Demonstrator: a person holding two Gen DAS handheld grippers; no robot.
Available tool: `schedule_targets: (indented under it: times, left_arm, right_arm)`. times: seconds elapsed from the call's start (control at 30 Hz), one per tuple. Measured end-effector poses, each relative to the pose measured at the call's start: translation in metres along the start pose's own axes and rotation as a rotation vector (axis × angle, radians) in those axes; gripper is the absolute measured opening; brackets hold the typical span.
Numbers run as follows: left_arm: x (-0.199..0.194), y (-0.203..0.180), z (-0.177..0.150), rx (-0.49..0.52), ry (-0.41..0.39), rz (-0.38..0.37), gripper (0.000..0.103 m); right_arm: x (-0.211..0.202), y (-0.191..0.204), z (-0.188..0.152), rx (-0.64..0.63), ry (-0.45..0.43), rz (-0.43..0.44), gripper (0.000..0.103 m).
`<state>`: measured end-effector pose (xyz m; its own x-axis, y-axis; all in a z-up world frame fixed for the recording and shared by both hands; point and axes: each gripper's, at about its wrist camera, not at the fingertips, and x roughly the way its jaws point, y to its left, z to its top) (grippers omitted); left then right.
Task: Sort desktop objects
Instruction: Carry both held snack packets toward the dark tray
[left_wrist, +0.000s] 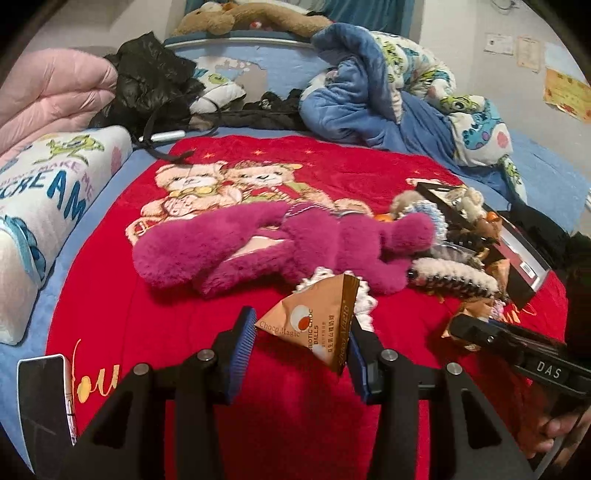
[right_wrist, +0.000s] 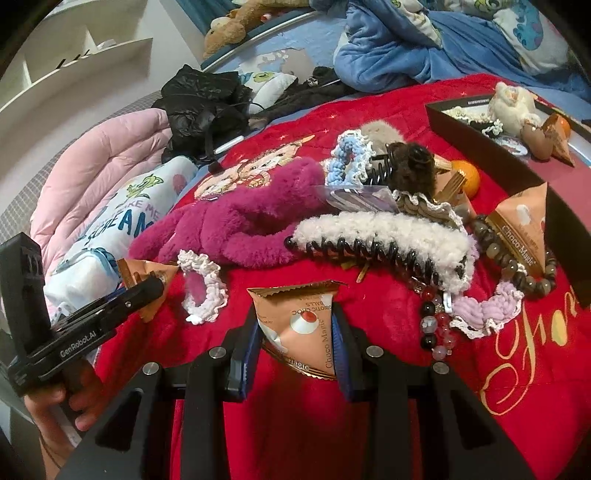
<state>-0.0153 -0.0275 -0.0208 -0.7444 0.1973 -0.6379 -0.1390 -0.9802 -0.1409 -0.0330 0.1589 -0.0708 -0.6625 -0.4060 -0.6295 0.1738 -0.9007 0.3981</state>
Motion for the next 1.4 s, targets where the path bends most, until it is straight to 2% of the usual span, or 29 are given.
schedule_targets:
  times: [0.13, 0.27, 0.43, 0.63, 0.87, 1.13, 1.4]
  left_arm:
    - [-0.006, -0.013, -0.003, 0.017, -0.004, -0.031, 0.047]
    - [-0.010, -0.031, -0.008, 0.053, 0.001, -0.031, 0.047]
    - [-0.013, -0.059, -0.014, 0.079, 0.000, -0.086, 0.047]
    - [-0.008, -0.100, -0.016, 0.147, 0.005, -0.126, 0.047]
    - [-0.001, -0.127, -0.026, 0.171, 0.035, -0.180, 0.047]
    - [-0.006, -0.162, -0.038, 0.186, 0.049, -0.294, 0.047]
    - [-0.005, -0.203, -0.053, 0.223, 0.076, -0.374, 0.047]
  right_arm:
    - [-0.010, 0.003, -0.001, -0.021, -0.016, -0.002, 0.034]
    - [-0.021, 0.007, -0.003, -0.043, -0.042, -0.013, 0.034]
    - [-0.031, 0.001, -0.008, -0.057, -0.057, -0.047, 0.033]
    - [-0.039, -0.023, -0.015, -0.038, -0.050, -0.087, 0.033]
    - [-0.074, -0.050, -0.018, -0.015, -0.094, -0.109, 0.033]
    - [-0.127, -0.085, -0.020, 0.058, -0.146, -0.054, 0.034]
    - [-0.161, -0.122, -0.031, 0.064, -0.184, -0.149, 0.034]
